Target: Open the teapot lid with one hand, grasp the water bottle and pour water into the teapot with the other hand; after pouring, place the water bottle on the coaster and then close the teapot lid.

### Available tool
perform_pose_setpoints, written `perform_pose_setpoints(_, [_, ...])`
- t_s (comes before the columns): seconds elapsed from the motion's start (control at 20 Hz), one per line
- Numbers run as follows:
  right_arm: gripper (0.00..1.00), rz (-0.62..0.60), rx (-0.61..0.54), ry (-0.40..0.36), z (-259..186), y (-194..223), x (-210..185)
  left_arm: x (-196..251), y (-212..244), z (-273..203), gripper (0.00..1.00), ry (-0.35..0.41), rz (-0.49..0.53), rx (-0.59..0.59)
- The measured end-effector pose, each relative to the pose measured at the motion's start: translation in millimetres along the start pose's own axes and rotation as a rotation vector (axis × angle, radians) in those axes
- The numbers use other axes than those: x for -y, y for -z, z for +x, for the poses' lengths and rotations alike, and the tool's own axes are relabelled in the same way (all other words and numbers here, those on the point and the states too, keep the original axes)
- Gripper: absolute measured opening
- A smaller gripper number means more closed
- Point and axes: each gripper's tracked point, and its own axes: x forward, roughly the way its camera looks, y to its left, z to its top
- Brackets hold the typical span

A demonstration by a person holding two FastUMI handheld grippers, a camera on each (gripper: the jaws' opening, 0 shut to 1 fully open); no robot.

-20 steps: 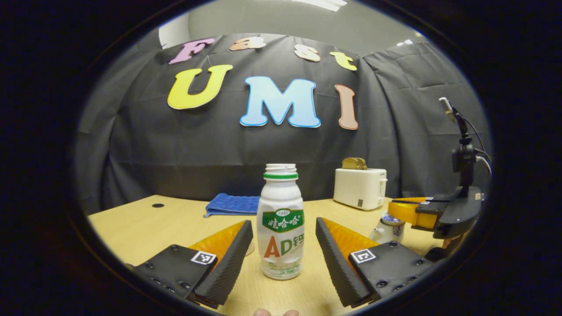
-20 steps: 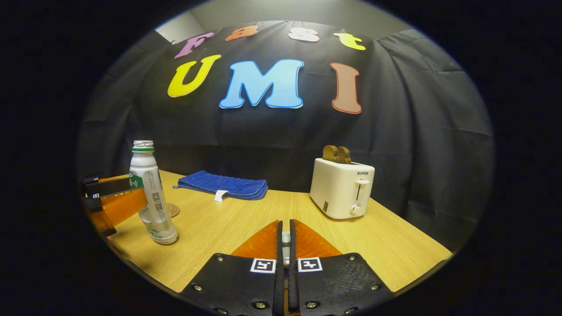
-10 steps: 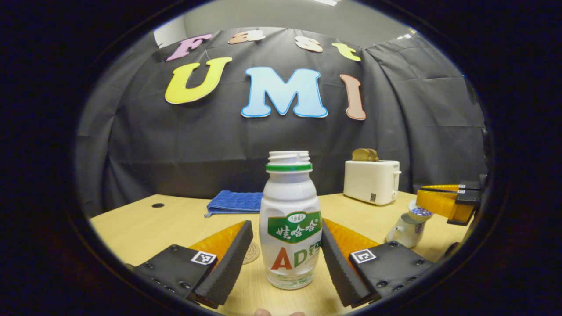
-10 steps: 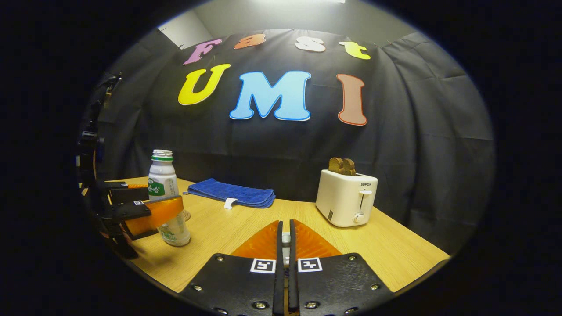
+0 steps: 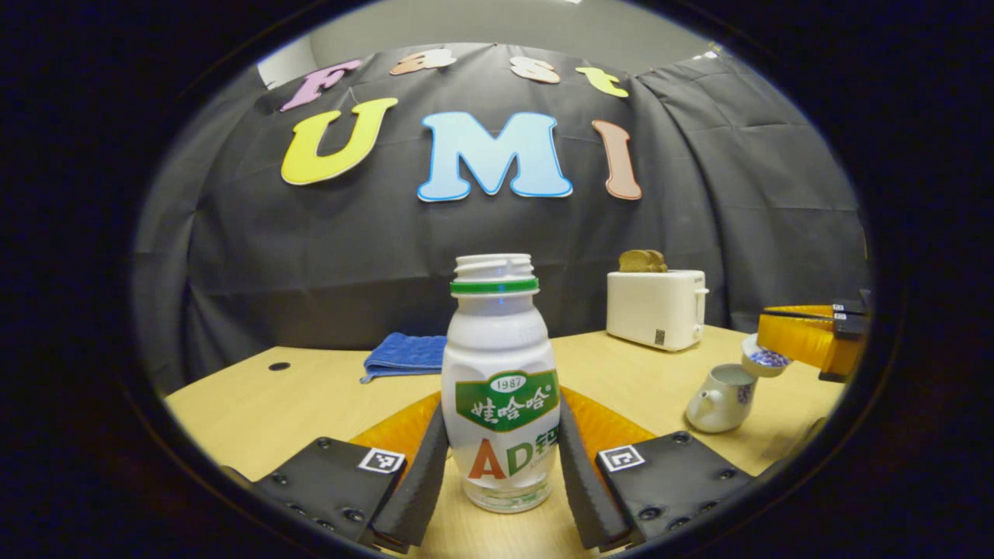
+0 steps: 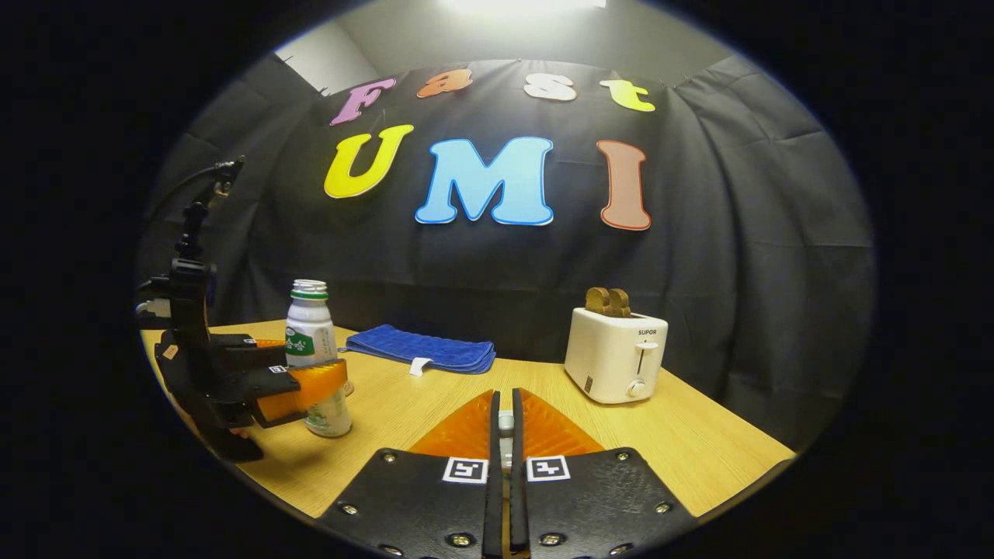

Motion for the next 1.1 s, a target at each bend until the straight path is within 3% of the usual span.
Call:
perform_pose_setpoints(0.05, [0.04, -0.005, -0.001, -0.003, -11, 2, -1, 3, -1, -3, 0.72, 0.007, 0.031, 0.001])
perform_pose_setpoints(0.15, [0.04, -0.017, 0.002, -0.007, -36, 5, -1, 9, -4, -7, 0.8, 0.011, 0.113, 0.01])
perform_pose_setpoints(0.25, [0.04, -0.033, 0.014, -0.002, -64, 5, 4, 18, -9, -7, 0.76, 0.014, 0.214, 0.02])
perform_pose_setpoints(0.35, [0.04, -0.027, 0.021, -0.004, -82, 6, 7, 22, -12, -5, 0.8, -0.002, 0.289, 0.032])
perform_pose_setpoints(0.4, [0.04, -0.019, 0.027, -0.01, -89, 5, 7, 27, -11, -5, 0.72, -0.002, 0.314, 0.035])
perform_pose_setpoints(0.45, [0.04, -0.01, 0.04, -0.012, -100, 2, 8, 34, -14, -4, 0.74, 0.005, 0.354, 0.037])
perform_pose_setpoints(0.75, [0.04, 0.044, 0.071, -0.043, -129, 4, 4, 59, -24, 8, 0.8, 0.015, 0.656, 0.059])
perform_pose_setpoints(0.85, [0.04, 0.035, 0.059, -0.049, -135, 11, 6, 64, -19, 10, 0.76, 0.001, 0.693, 0.042])
perform_pose_setpoints(0.95, [0.04, 0.052, 0.049, -0.053, -141, 15, 9, 75, -15, 14, 0.79, 0.019, 0.73, 0.036])
perform_pose_setpoints(1.1, [0.04, 0.057, 0.053, -0.044, -148, 19, 14, 92, -4, 21, 0.8, 0.052, 0.871, 0.011])
